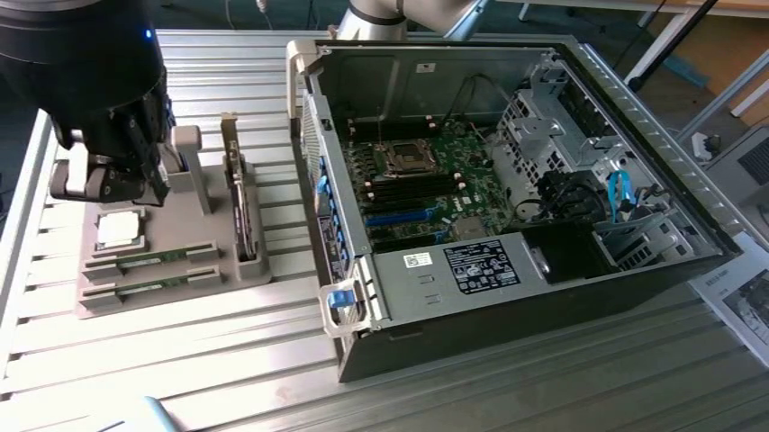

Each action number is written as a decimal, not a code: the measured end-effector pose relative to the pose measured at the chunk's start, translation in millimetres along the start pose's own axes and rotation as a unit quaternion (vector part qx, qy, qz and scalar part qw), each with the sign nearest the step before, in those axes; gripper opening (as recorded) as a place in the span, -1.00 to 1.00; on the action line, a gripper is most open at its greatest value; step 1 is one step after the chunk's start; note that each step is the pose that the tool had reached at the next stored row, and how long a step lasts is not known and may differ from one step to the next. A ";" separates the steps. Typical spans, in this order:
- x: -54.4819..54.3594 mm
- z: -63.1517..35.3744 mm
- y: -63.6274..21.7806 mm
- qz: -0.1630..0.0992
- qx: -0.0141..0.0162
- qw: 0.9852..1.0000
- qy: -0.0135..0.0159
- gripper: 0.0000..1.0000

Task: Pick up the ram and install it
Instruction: 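Pick up the ram and move it above insertion slot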

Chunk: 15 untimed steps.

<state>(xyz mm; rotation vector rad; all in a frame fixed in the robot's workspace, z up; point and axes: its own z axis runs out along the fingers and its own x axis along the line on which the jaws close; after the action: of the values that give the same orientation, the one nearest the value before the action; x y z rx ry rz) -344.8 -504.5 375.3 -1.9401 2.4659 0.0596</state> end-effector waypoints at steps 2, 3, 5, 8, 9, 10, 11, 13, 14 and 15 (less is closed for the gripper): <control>0.0 0.8 0.0 -0.035 -0.001 0.999 0.001 -0.80; 0.0 1.1 -0.1 -0.048 -0.001 0.999 0.001 -0.80; 0.1 1.3 -0.1 -0.063 -0.002 0.998 0.002 -0.80; 0.1 1.3 -0.1 -0.063 -0.002 0.998 0.002 -0.80; 0.1 1.4 -0.1 -0.063 -0.002 0.998 0.002 -0.77; 0.1 1.3 0.0 -0.063 -0.002 0.998 0.002 -0.66; 0.1 1.4 0.0 -0.063 -0.002 0.998 0.002 -0.66; 0.1 1.3 0.0 -0.063 -0.002 0.998 0.002 -0.28; 0.1 1.3 0.0 -0.063 -0.002 0.998 0.002 -0.28; 0.2 1.7 0.3 -0.064 -0.002 0.998 0.001 -0.28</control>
<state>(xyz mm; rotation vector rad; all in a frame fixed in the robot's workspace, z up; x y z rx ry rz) -345.1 -504.6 373.5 -2.0942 2.3390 0.0602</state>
